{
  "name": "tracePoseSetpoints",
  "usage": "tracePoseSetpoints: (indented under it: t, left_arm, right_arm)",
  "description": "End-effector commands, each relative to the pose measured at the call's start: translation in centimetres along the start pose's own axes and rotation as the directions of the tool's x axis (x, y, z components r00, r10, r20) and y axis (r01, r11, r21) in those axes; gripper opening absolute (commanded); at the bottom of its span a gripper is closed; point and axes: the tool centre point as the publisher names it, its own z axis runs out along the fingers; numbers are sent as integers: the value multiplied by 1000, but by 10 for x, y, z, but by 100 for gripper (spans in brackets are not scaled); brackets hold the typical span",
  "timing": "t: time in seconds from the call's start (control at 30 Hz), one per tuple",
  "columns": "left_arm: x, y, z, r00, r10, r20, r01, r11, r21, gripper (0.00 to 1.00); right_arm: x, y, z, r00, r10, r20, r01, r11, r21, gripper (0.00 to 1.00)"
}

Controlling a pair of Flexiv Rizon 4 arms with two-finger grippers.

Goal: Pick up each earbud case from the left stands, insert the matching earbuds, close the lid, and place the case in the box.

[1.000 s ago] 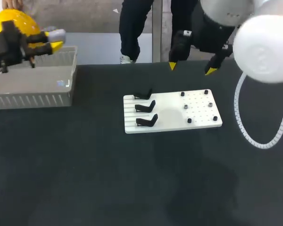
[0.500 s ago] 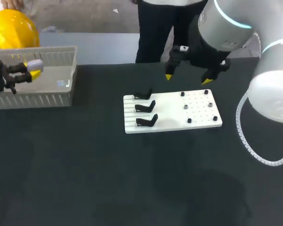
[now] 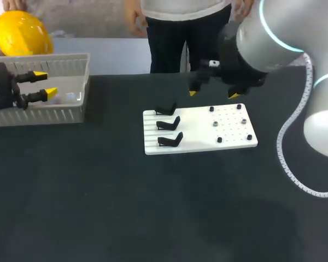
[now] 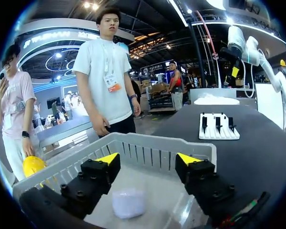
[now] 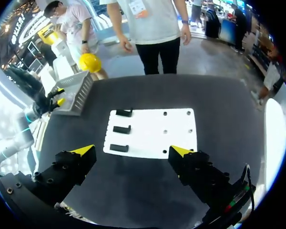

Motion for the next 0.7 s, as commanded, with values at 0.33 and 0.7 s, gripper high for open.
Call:
tracePoseSetpoints:
  t: [0.33, 0.7]
  left_arm:
    - [-59, -82, -8, 998, -1, -63, 0, 1000, -21, 100]
    - [-76, -133, 3, 992, -67, -109, 69, 998, 13, 100]
  right_arm:
    - [6, -33, -8, 990, -125, 57, 133, 978, -161, 100]
    - [8, -60, -13, 956, -281, 90, 295, 910, -293, 100]
